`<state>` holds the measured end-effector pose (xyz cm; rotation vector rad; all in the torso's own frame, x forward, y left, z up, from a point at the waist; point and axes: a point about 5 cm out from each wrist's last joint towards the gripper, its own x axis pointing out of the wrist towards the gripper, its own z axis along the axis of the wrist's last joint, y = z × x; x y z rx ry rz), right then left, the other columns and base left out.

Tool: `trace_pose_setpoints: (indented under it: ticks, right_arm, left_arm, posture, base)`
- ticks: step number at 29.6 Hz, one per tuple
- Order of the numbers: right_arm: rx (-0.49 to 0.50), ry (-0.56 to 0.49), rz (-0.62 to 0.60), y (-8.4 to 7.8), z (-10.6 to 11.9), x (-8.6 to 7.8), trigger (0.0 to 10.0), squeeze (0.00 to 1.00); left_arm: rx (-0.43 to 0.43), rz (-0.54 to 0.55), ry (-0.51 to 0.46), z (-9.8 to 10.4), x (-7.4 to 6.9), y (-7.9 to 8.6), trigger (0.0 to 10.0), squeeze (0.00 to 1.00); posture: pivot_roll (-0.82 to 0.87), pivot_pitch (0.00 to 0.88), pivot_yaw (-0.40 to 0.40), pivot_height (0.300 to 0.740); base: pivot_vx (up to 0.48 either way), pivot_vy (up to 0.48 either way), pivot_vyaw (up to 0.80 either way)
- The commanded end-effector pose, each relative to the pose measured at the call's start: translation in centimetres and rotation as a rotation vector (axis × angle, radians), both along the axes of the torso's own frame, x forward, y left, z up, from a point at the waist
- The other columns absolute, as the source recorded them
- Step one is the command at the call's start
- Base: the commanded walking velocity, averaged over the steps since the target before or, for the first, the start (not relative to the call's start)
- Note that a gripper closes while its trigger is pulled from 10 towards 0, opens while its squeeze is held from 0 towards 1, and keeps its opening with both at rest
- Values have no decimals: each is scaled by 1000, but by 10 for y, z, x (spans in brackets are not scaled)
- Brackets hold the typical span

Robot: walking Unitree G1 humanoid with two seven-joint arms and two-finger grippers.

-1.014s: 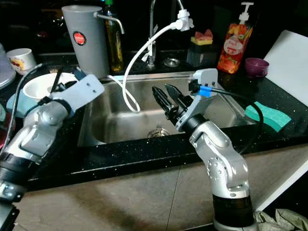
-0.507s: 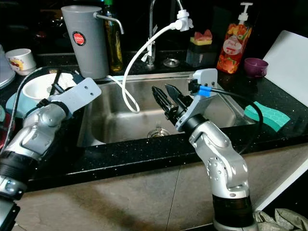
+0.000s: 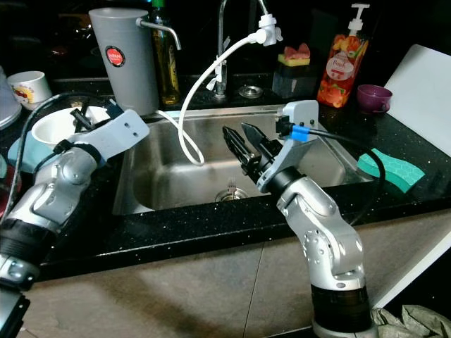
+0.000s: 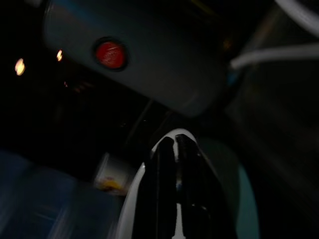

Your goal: Kitchen organization

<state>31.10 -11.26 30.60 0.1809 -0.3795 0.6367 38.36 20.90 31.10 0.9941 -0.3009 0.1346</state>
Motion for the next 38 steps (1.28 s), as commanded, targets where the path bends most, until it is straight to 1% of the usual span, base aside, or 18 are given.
trace_pose_setpoints:
  ticks: [1,2,7,10,12,15,16,19,23,25,28,30,31,32,33,35,37,38]
  right_arm:
    - [8,-12,5,1,2,-1,10000,0]
    - [8,-12,5,1,2,-1,10000,0]
    - [4,-15,-6,0,3,0,10000,0]
    - [2,-17,-7,0,3,0,10000,0]
    - [0,-18,-7,0,3,0,10000,0]
    - [0,-18,-8,0,3,0,10000,0]
    - [0,-19,-10,0,3,1,10000,0]
    - [-7,-24,-14,0,3,1,10000,0]
    - [-21,-32,-18,-1,2,1,10000,0]
    - [-21,-33,-17,-1,2,0,10000,0]
    - [-23,-40,-17,-1,2,0,10000,0]
    - [-68,-58,-26,0,1,-1,10000,0]
    - [-98,-67,-32,1,0,-1,10000,0]
    - [-98,-67,-32,1,0,-1,10000,0]
    - [-132,-78,-41,1,-1,-1,10000,0]
    - [-292,-127,-81,2,-8,-1,10000,0]
    - [-330,-135,-81,3,-12,-1,10000,0]
    - [-330,-135,-81,3,-12,-1,10000,0]
  left_arm:
    - [-119,-62,-75,16,-4,-4,10000,0]
    - [-119,-62,-75,16,-4,-4,10000,0]
    - [-338,-168,-137,31,-10,-10,10000,0]
    - [-441,-204,-123,32,-11,-10,10000,0]
    - [-560,-238,-139,37,-13,-7,10000,0]
    - [-570,-251,-166,41,-15,-7,10000,0]
    - [-592,-284,-213,48,-19,-7,10000,0]
    - [-637,-369,-263,58,-26,-10,10000,0]
    - [-580,-456,-358,77,-41,-12,10000,0]
    - [-574,-466,-373,80,-43,-13,10000,0]
    - [-619,-518,-367,83,-46,-14,10000,0]
    - [-759,-610,-287,84,-45,-14,10000,0]
    - [-831,-656,-215,83,-44,-15,10000,0]
    - [-831,-656,-215,83,-44,-15,10000,0]
    - [-866,-698,-176,82,-44,-16,10000,0]
    - [-892,-808,7,69,-48,-24,10000,0]
    - [-929,-847,135,60,-49,-29,10000,0]
    - [-929,-847,135,60,-49,-29,10000,0]
  posture:
    - [42,165,-50,740]
    - [42,165,-50,740]
    - [43,168,-52,740]
    - [43,168,-52,740]
    - [43,168,-52,740]
    - [42,171,-52,740]
    - [42,171,-52,740]
    - [42,171,-52,740]
    - [42,171,-52,740]
    - [42,171,-52,740]
    - [42,171,-52,740]
    - [42,171,-52,740]
    - [47,175,-48,740]
    - [47,175,-48,740]
    - [47,175,-48,740]
    - [47,175,-48,740]
    - [47,175,-48,740]
    - [47,175,-48,740]
  base:
    - [0,0,0]
    - [0,0,0]
    - [0,0,0]
    - [0,0,0]
    - [0,0,0]
    - [0,0,0]
    - [0,0,0]
    - [0,0,0]
    - [0,0,0]
    - [0,0,0]
    - [0,0,0]
    - [0,0,0]
    - [0,0,0]
    - [0,0,0]
    - [0,0,0]
    - [0,0,0]
    - [0,0,0]
    - [0,0,0]
